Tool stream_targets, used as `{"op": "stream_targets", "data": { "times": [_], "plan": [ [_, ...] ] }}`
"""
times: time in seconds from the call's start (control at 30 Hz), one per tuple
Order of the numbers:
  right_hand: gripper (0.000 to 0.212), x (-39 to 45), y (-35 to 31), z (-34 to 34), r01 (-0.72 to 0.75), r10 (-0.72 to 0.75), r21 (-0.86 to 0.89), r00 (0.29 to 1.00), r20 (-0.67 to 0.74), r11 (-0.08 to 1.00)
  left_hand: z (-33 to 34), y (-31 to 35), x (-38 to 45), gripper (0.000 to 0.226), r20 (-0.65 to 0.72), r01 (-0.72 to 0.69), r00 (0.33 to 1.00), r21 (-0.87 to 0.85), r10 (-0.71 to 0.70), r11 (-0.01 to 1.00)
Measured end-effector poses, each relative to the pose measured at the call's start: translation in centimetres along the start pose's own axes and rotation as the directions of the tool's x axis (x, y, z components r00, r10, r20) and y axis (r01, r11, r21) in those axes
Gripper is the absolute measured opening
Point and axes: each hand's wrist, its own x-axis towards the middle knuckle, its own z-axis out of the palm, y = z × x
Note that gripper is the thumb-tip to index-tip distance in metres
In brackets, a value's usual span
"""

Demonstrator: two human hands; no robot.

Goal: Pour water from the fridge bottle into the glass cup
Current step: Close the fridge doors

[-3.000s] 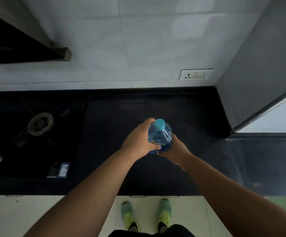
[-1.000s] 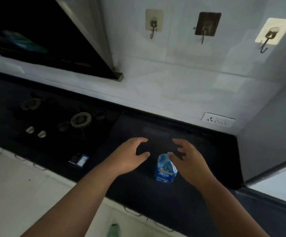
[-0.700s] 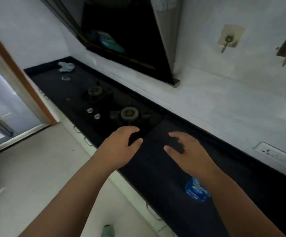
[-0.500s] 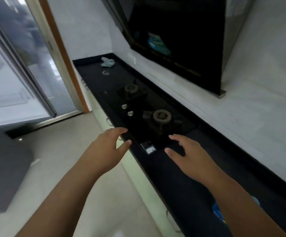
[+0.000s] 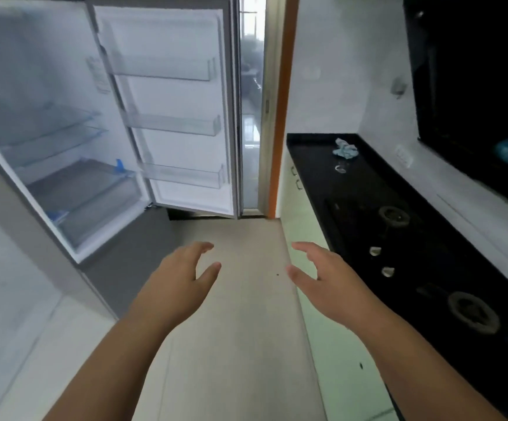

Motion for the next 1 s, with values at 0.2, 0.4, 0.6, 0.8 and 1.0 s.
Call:
{"op": "stream_targets", "data": {
  "times": [0.2,0.4,0.6,0.8,1.0],
  "plan": [
    [0.058,10.7,-5.6,3.6,0.138,-0.141,0.050,0.989,0.049,0.989,-5.1,-5.6,6.4,0.051,-0.077,0.078,0.994,0.029,-0.075,0.997],
    [0.059,22.4,-7.6,3.9,0.215,-0.222,0.103,0.973,0.067,0.971,-6.9,-5.8,15.3,0.051,-0.154,0.087,0.985,0.067,-0.076,0.994],
    [0.058,37.4,-7.4,2.9,0.270,-0.290,0.161,0.950,0.115,0.949,-5.4,-4.3,26.9,0.050,-0.226,0.146,0.966,0.082,-0.125,0.986],
    [0.060,51.3,-9.0,0.8,0.395,-0.393,0.034,0.897,0.201,0.918,-5.4,-2.2,36.0,0.050,-0.279,0.223,0.938,0.040,-0.203,0.974],
    [0.073,61.6,-10.9,1.9,0.485,-0.438,-0.082,0.839,0.323,0.871,-5.8,-3.0,41.6,0.054,-0.258,0.278,0.931,0.043,-0.258,0.960]
  ]
}}
